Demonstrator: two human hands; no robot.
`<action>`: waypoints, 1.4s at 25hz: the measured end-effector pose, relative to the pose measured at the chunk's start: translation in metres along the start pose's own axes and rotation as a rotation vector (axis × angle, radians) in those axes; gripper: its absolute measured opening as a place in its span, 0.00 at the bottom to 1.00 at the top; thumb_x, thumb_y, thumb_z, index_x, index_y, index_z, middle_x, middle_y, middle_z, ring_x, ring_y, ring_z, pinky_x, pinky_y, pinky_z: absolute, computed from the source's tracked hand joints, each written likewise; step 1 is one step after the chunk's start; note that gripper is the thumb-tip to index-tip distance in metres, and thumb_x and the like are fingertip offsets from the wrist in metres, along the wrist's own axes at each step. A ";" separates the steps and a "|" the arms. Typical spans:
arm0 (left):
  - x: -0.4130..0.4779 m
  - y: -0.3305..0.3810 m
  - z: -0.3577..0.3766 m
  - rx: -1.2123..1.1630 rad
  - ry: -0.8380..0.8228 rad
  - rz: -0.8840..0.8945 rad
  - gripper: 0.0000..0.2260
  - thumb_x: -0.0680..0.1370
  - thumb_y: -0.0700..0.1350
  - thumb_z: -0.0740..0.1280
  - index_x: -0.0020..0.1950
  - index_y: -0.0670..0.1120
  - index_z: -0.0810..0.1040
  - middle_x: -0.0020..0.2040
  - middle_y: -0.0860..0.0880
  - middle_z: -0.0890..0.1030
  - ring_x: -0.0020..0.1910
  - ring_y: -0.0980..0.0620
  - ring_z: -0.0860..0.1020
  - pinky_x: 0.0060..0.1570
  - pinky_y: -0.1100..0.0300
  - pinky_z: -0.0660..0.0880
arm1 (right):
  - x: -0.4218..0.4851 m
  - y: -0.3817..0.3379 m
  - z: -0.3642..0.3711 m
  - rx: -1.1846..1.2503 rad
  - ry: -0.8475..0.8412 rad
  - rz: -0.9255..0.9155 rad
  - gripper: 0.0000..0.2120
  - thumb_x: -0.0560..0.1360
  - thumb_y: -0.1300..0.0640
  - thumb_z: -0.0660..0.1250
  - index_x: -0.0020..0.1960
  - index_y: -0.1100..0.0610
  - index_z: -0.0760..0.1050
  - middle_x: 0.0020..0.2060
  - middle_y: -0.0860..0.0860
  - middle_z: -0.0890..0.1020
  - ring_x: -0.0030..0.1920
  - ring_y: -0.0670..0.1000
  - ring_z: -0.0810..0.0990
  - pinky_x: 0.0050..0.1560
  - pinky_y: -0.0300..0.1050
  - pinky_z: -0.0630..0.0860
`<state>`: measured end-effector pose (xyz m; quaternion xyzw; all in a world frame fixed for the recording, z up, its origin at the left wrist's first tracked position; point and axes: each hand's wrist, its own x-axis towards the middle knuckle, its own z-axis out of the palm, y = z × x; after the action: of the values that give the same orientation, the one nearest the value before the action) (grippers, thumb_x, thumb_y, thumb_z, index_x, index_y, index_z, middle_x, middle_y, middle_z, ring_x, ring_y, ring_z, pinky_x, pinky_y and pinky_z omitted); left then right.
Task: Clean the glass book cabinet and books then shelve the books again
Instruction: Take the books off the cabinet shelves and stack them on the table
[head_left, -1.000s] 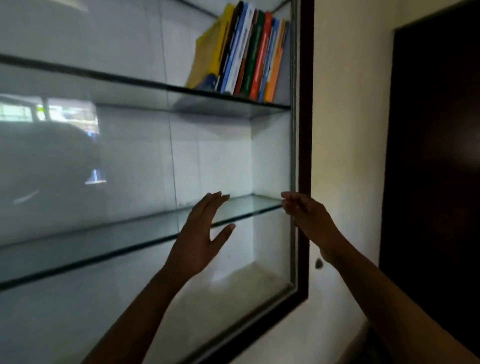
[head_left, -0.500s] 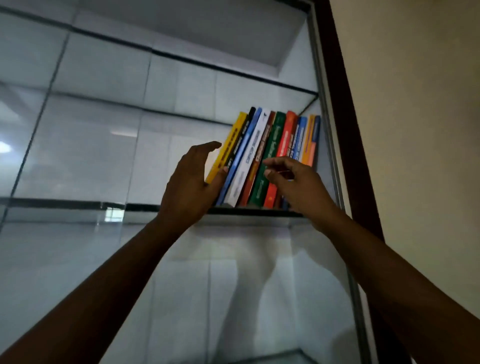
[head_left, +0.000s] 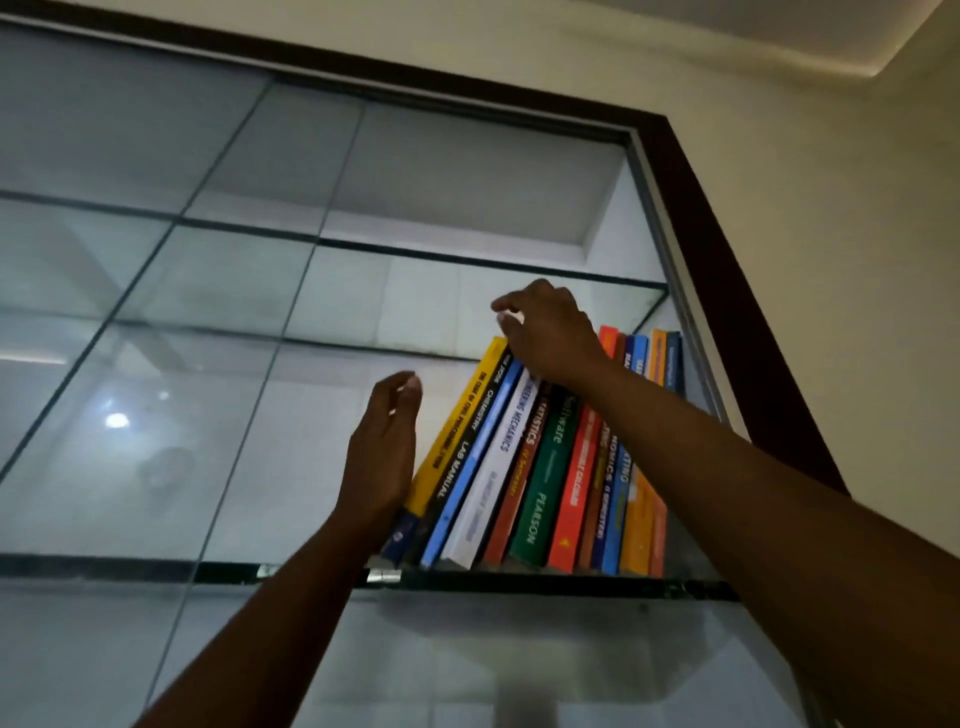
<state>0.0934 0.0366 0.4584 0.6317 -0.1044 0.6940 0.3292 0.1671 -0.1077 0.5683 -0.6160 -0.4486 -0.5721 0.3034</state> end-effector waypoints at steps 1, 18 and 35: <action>0.003 -0.004 -0.002 -0.049 0.013 -0.053 0.11 0.81 0.55 0.55 0.60 0.56 0.71 0.61 0.50 0.76 0.61 0.50 0.74 0.63 0.51 0.69 | 0.006 -0.003 0.002 -0.144 -0.082 0.030 0.19 0.81 0.49 0.52 0.66 0.55 0.71 0.65 0.56 0.67 0.67 0.57 0.63 0.66 0.54 0.62; 0.001 0.002 -0.014 -0.015 -0.175 -0.149 0.22 0.78 0.48 0.64 0.71 0.50 0.66 0.64 0.47 0.75 0.62 0.46 0.73 0.64 0.43 0.69 | 0.037 -0.034 -0.021 0.806 -0.165 0.128 0.12 0.78 0.60 0.62 0.59 0.63 0.76 0.52 0.61 0.81 0.42 0.50 0.80 0.42 0.36 0.77; -0.004 0.008 -0.012 -0.061 -0.204 -0.171 0.23 0.78 0.50 0.62 0.72 0.52 0.63 0.66 0.48 0.74 0.64 0.47 0.72 0.66 0.47 0.68 | 0.034 -0.008 -0.013 -0.237 -0.219 0.104 0.24 0.77 0.40 0.58 0.57 0.57 0.80 0.58 0.55 0.79 0.61 0.55 0.74 0.59 0.47 0.71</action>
<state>0.0784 0.0359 0.4547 0.6952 -0.1040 0.5923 0.3937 0.1521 -0.1086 0.6020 -0.7285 -0.3760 -0.5338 0.2072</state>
